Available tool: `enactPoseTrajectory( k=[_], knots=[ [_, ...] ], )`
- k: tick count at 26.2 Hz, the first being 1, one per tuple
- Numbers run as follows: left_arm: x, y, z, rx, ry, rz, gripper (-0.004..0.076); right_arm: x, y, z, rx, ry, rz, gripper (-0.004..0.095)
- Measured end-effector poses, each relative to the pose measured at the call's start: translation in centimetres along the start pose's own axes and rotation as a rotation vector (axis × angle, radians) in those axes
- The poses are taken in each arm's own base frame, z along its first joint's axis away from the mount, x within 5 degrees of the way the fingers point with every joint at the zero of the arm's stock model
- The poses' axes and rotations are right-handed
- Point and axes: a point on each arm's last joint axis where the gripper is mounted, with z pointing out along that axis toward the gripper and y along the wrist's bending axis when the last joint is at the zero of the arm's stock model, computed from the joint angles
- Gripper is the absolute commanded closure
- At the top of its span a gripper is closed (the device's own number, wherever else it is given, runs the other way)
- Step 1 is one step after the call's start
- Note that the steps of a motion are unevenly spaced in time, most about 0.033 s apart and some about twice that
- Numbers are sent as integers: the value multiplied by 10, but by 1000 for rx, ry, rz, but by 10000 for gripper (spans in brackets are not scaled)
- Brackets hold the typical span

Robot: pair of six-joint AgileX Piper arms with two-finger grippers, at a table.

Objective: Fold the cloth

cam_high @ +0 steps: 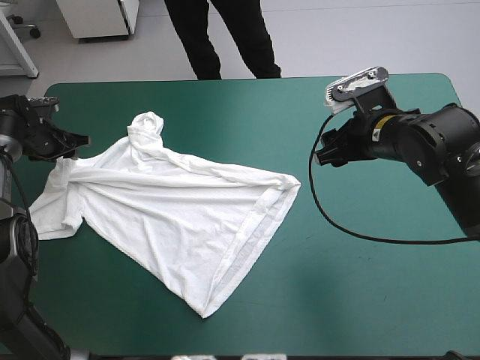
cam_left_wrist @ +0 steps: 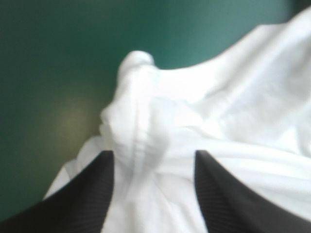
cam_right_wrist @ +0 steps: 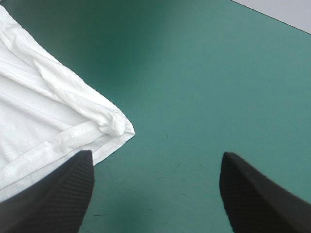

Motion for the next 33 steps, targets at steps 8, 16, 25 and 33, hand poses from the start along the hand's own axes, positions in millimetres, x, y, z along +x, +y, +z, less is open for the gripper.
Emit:
enactPoseTrajectory(
  k=[8, 16, 25, 33],
  knots=[
    [19, -53, -111, 87, -195, 220, 129, 1, 0, 2, -1, 16, 0, 237],
    [89, -143, -152, 248, -202, 574, 129, 3, -4, 2, 45, 39, -22, 237],
    [231, -237, -138, 470, 25, 1148, 130, 4, -10, 4, 111, 62, -58, 237],
    [295, -249, -100, 476, 149, 1360, 130, 6, -9, 34, 133, 162, -82, 237]
  ],
)
